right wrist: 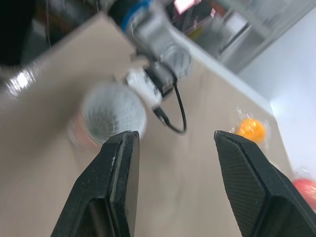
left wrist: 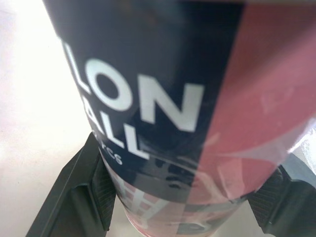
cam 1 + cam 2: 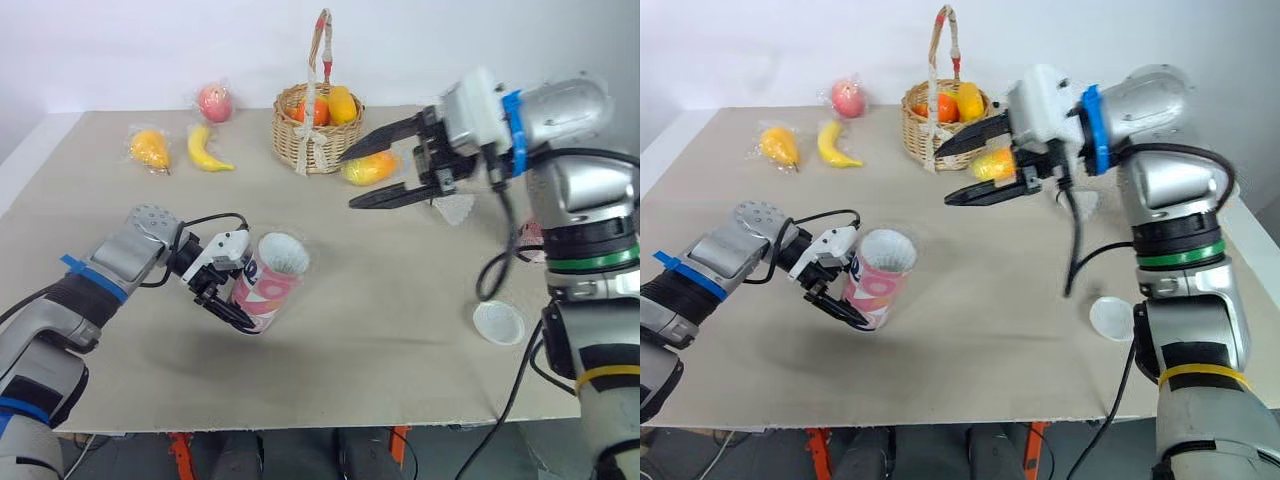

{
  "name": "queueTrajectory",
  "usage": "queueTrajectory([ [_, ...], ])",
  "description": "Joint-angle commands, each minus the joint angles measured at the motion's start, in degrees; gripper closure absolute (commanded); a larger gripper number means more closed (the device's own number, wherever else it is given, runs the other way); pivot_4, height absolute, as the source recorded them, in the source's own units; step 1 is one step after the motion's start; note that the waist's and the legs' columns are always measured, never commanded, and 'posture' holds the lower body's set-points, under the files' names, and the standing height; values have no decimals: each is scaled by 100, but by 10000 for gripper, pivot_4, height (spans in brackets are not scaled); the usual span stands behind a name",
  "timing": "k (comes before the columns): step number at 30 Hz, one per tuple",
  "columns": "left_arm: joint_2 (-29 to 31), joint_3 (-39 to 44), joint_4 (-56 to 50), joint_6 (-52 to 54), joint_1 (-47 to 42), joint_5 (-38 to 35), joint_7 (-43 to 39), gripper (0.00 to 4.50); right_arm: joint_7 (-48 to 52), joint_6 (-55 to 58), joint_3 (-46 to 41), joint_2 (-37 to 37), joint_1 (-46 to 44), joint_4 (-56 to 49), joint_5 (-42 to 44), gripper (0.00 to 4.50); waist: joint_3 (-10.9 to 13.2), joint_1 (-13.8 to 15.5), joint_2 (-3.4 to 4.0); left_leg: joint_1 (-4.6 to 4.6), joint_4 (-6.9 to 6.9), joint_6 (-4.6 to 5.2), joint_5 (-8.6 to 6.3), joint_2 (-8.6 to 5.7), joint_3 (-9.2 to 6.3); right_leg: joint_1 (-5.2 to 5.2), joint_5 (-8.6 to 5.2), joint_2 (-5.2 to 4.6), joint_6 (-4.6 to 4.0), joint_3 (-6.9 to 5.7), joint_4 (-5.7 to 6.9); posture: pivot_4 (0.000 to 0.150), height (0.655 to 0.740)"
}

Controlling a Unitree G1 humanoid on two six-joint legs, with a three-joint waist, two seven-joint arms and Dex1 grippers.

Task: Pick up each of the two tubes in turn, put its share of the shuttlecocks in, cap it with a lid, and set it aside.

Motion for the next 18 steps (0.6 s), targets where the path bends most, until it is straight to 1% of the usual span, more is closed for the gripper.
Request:
queueTrajectory([
  [1,21,14,-111,19,68,18,8,14330,-308,98,-185,-202,224,-119,-249,18699,0,0,0,0,2,0,0,0,0,0,-1,0,4,0,0,1500,7400],
  [2,19,20,-120,24,70,16,8,14330,-498,123,-234,-256,314,-37,-369,18699,0,1,0,0,3,0,0,0,0,0,-2,0,7,0,0,1500,7400],
  [4,13,56,-136,29,91,27,8,14330,-1293,209,-329,-387,592,360,-873,18699,0,2,0,-1,6,-1,0,0,0,0,-3,0,13,0,0,1500,7400],
  [6,18,88,-152,38,113,33,8,14330,-1915,389,-443,-477,853,595,-1150,18699,0,12,-1,-2,7,-1,0,-1,0,0,-2,-1,13,0,0,1500,7400],
  [9,49,110,-200,68,164,36,8,14330,-2775,1075,-883,-584,1406,708,-1210,18699,0,13,-1,-3,6,-1,0,-2,1,0,-1,-2,6,0,0,1500,7400],
  [12,64,134,-235,81,203,54,8,14330,-3276,1694,-1256,-686,1876,577,-1137,18699,0,10,0,-5,2,0,0,-3,2,-1,-3,-3,-2,0,0,1500,7400],
  [18,47,226,-274,97,280,90,8,14330,-4240,2573,-1819,-597,2293,554,-1075,18699,-1,4,4,-5,3,2,0,-4,2,-1,-3,-3,0,0,0,1500,7400],
])
